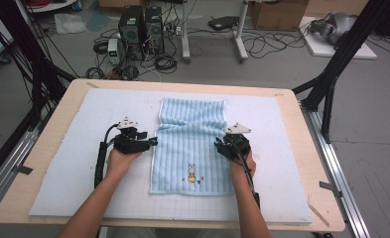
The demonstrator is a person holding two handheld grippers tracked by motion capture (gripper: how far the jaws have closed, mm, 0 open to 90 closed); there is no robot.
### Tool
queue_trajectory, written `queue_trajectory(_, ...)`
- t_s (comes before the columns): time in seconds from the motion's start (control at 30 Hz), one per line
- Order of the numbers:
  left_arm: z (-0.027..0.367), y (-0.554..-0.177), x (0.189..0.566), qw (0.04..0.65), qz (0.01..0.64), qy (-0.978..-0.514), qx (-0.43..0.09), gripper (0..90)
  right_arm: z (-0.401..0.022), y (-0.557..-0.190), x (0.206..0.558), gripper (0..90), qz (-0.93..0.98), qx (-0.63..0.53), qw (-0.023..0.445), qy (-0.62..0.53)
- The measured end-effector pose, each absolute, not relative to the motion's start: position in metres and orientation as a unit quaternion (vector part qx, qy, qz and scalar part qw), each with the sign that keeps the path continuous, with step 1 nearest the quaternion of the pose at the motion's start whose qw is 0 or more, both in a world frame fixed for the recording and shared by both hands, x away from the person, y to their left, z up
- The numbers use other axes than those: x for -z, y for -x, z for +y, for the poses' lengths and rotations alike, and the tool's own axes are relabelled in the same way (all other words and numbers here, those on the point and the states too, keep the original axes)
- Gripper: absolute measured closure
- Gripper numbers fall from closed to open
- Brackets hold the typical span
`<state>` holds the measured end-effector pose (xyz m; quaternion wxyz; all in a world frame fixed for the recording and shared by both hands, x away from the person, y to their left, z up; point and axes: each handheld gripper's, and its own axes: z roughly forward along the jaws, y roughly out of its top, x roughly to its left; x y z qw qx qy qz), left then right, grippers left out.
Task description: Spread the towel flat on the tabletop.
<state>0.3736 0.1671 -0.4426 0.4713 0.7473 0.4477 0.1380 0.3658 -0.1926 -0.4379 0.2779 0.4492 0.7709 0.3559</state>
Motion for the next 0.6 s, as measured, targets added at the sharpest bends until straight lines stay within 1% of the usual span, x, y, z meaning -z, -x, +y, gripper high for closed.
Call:
queue_trajectory(0.13,0.172,-0.357,0.442,0.484,0.431,-0.751,-0.127,44.2,-0.196,-0.352,0.431,46.4,0.767,-0.379,0.270,-0.443)
queue_trajectory(0.23,0.173,-0.348,0.446,0.487,0.428,-0.753,-0.109,43.6,-0.202,-0.343,0.430,38.7,0.761,-0.391,0.256,-0.450)
queue_trajectory(0.27,0.173,-0.346,0.447,0.487,0.428,-0.753,-0.111,43.3,-0.202,-0.340,0.431,38.4,0.761,-0.390,0.253,-0.453)
queue_trajectory(0.3,0.173,-0.344,0.448,0.490,0.430,-0.751,-0.109,39.8,-0.204,-0.336,0.433,37.3,0.767,-0.387,0.248,-0.448)
queue_trajectory(0.33,0.174,-0.343,0.448,0.493,0.429,-0.749,-0.107,39.8,-0.204,-0.336,0.433,37.3,0.767,-0.387,0.248,-0.448)
queue_trajectory(0.43,0.174,-0.339,0.448,0.501,0.429,-0.744,-0.102,31.9,-0.206,-0.327,0.431,33.3,0.765,-0.396,0.242,-0.447)
queue_trajectory(0.5,0.175,-0.336,0.447,0.510,0.427,-0.740,-0.105,27.3,-0.208,-0.322,0.431,30.2,0.765,-0.402,0.238,-0.443)
queue_trajectory(0.6,0.175,-0.333,0.446,0.513,0.424,-0.738,-0.114,20.5,-0.214,-0.313,0.432,28.4,0.770,-0.404,0.234,-0.435)
